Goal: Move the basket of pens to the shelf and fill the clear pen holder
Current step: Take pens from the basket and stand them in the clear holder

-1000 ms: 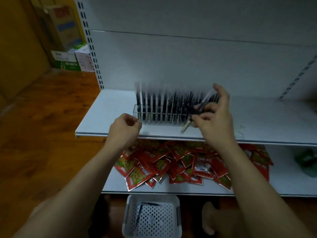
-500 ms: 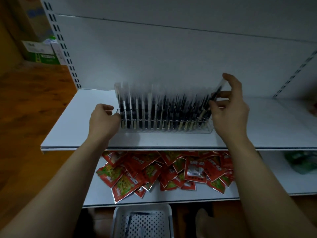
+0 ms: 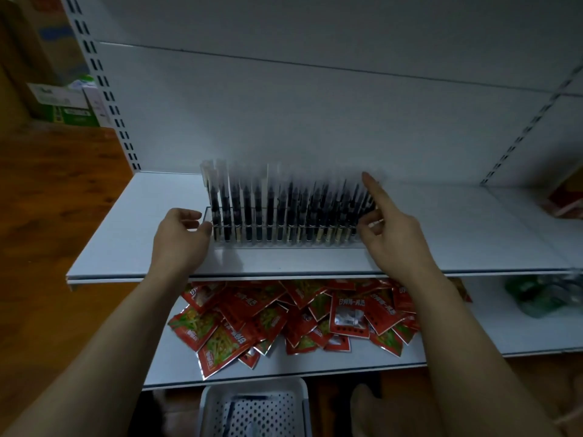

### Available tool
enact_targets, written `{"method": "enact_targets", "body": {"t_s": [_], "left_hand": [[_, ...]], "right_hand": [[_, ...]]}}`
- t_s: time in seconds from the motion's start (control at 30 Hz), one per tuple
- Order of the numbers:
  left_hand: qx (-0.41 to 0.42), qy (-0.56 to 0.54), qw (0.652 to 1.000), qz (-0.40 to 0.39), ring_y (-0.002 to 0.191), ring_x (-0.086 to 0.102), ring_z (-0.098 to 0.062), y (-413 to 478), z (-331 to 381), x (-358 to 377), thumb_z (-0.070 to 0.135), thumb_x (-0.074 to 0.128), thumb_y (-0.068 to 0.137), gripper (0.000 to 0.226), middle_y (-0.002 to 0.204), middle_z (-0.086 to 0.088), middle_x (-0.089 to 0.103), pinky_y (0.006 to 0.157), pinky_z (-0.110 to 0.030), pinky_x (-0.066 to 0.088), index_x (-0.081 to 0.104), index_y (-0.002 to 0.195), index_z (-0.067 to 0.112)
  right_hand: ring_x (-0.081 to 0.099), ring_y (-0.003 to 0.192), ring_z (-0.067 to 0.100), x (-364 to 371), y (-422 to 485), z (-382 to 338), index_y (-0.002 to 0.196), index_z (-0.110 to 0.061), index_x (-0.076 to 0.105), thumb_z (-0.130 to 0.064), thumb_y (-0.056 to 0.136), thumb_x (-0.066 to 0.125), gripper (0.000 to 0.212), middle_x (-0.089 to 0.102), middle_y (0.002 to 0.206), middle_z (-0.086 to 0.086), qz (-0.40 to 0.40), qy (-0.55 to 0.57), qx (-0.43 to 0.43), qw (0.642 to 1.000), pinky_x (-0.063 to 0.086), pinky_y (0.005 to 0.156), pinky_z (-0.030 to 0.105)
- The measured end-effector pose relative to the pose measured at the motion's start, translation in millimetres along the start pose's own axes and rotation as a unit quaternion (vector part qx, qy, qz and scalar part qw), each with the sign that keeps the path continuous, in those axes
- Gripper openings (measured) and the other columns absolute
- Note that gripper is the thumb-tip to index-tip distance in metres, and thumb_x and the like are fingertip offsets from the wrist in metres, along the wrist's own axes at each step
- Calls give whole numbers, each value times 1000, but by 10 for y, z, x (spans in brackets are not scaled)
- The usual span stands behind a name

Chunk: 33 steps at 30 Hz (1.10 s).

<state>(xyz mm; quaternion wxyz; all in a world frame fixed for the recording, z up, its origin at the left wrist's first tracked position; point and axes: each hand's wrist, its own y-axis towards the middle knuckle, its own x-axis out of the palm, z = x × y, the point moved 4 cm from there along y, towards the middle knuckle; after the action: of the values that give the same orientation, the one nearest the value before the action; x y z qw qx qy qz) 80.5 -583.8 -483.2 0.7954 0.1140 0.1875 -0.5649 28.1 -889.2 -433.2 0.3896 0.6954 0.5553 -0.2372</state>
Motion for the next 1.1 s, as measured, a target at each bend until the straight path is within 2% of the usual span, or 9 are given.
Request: {"method": "enact_targets", "body": {"t_s": [0.17, 0.27, 0.33, 0.47, 0.6, 0.7, 0.83, 1.0, 1.1], "left_hand": [[6, -9, 1000, -2, 104, 54, -22, -293, -39, -132, 23, 63, 92, 32, 117, -1, 57, 87, -40, 49, 53, 122, 16], [21, 3, 1000, -12, 97, 55, -19, -527, -91, -179, 25, 61, 93, 29, 113, 3, 55, 78, -36, 47, 53, 119, 18], [18, 11, 999, -31, 92, 59, -18, -693, -167, -174, 26, 61, 93, 23, 110, 2, 58, 75, -36, 51, 54, 114, 21], [38, 69, 994, -80, 91, 61, -17, -971, -446, -59, 22, 63, 91, 14, 101, 2, 61, 77, -36, 53, 55, 103, 21], [63, 225, 959, -158, 94, 61, -23, -1126, -1037, 60, 28, 62, 88, 19, 105, -1, 62, 79, -39, 53, 55, 104, 21], [-64, 293, 919, -254, 100, 62, -29, -1131, -1553, 11, 30, 63, 89, 24, 102, -5, 63, 77, -31, 48, 58, 104, 12], [-220, 247, 911, -246, 72, 58, -31, -1044, -2024, -67, 20, 66, 87, 36, 71, -15, 54, 61, -27, 37, 46, 59, 9], [-311, 152, 906, -245, 76, 61, -28, -1296, -2567, 334, 18, 63, 86, 18, 94, -17, 65, 56, -31, 48, 67, 96, 3], [-365, 149, 885, -249, 80, 64, -29, -1595, -3023, 534, 16, 63, 84, 19, 91, -18, 67, 62, -34, 52, 68, 93, 0]], "right_hand": [[61, 72, 11, -19, -179, -114, 144, -56, 8, -15, 93, 57, 82, 61, 96, -8, 33, 45, 22, 998, 49, 74, 25], [63, 74, 13, 15, -337, -201, 146, -36, 33, -13, 93, 58, 63, 62, 87, -9, 34, 91, 22, 995, 55, 75, 33], [63, 70, 15, 95, -457, -274, 132, -29, 53, -14, 94, 57, 41, 61, 79, -9, 18, 86, 19, 996, 56, 71, 38], [49, 56, 5, 373, -645, -451, 104, -24, 68, -19, 95, 54, 17, 48, 63, -18, 0, 15, -21, 1000, 38, 57, 24], [61, 83, 17, 898, -912, -525, 105, -27, 68, -23, 93, 52, 20, 67, 87, -8, -109, -55, -47, 991, 43, 69, 27], [63, 95, 23, 1420, -1083, -406, 103, -28, 66, -24, 93, 47, 22, 71, 102, -1, -219, -100, -52, 969, 46, 75, 30], [60, 83, 25, 2060, -1228, -74, 96, -23, 67, -19, 91, 50, 19, 69, 96, 4, -285, -67, 60, 954, 44, 65, 30], [62, 99, 28, 2945, -1829, 293, 100, -18, 68, -18, 91, 52, 19, 68, 105, 9, -391, -60, 166, 903, 52, 82, 33], [57, 112, 28, 3378, -2176, 461, 118, -16, 63, -19, 92, 52, 28, 61, 123, 9, -492, -104, 181, 845, 49, 94, 37]]}}
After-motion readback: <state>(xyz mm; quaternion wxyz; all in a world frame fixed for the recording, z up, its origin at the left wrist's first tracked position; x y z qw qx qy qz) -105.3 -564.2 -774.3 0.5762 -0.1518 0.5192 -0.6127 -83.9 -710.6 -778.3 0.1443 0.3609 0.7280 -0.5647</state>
